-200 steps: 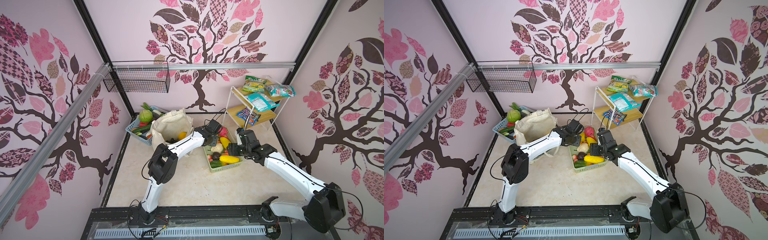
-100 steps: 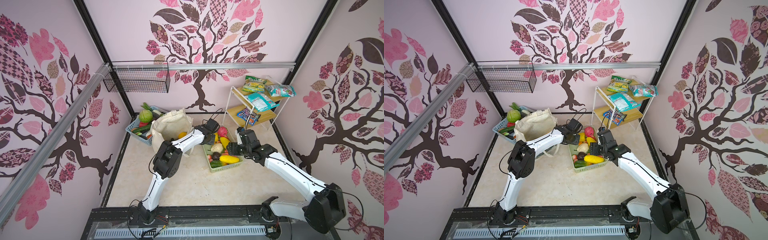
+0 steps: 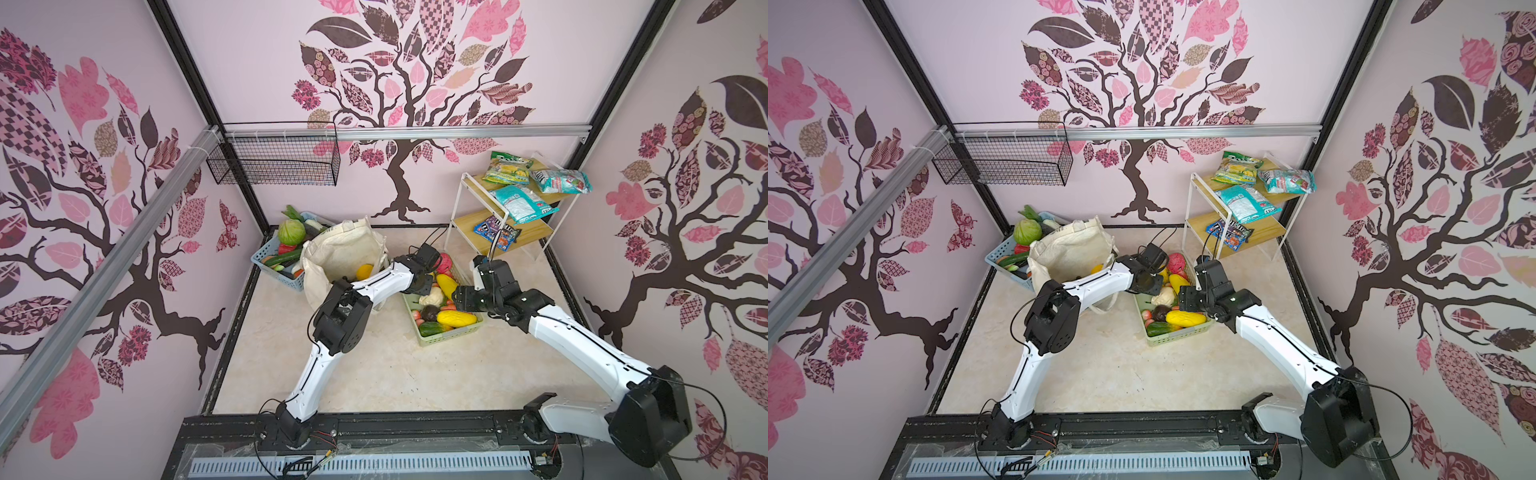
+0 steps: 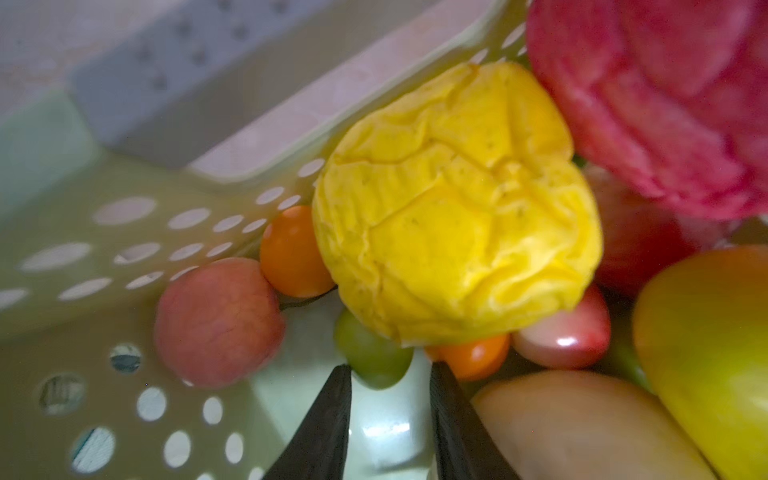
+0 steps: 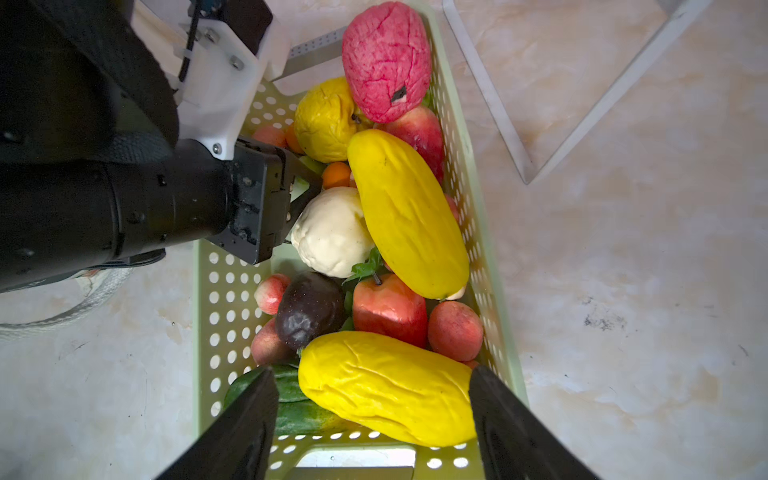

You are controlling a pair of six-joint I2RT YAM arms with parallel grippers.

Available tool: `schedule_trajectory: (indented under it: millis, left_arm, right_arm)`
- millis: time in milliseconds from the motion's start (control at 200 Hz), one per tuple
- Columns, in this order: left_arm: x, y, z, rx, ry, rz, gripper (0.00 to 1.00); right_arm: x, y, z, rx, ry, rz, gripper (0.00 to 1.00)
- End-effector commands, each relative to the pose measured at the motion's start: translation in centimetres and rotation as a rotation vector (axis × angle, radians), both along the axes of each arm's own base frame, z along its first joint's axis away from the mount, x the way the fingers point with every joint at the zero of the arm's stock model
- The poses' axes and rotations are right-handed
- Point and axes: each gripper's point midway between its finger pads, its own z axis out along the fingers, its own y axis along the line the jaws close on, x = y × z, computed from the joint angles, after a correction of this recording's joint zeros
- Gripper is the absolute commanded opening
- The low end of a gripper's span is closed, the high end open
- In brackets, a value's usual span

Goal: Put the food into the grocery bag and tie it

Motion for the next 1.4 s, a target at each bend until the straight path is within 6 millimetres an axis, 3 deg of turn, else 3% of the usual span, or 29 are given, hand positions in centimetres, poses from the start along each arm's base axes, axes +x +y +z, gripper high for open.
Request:
schedule_trajectory:
  millis: [0,180,225,250,445,765,965,1391]
  left_arm:
    - [0.0,1.4,-1.3,0.090,0.010,0.014,0.38]
    - [0.4,1.8,0.5,0.158,-0.062,0.008,0.38]
    - [0.2,2.2,0.2,0.201,-0.062,-0.001,0.38]
    - [0.8,1.8,1.1,0.193,-0.082,-0.001,0.39]
    - [0.4,1.0,-1.4,0.204,-0.020,-0.027,0.41]
    - [0.7,1.8,-2.3,0.260,0.003,-0.025,0.48]
    - [0.4,1.7,-2.9,0.245,0.029,-0.024,0.42]
    - [0.4,0.8,0.8,0.144,-0.007,-0.033,0.36]
  right_arm:
    - [-0.1,-0.1,1.7,0.023,-0.038,-0.002,0.75]
    - [-0.2,0.0,1.8,0.033,-0.039,-0.001,0.75]
    - [-0.3,0.0,1.6,0.033,-0.035,0.001,0.75]
    - [-0.3,0.0,1.6,0.032,-0.034,0.001,0.75]
    - [-0.7,-0.3,1.7,0.033,-0.043,-0.004,0.75]
    - [-0.4,0.5,2.3,0.065,-0.051,0.022,0.75]
    - [-0.6,0.5,2.4,0.070,-0.062,0.024,0.75]
    - [-0.9,-0.2,2.9,0.048,-0.082,0.017,0.75]
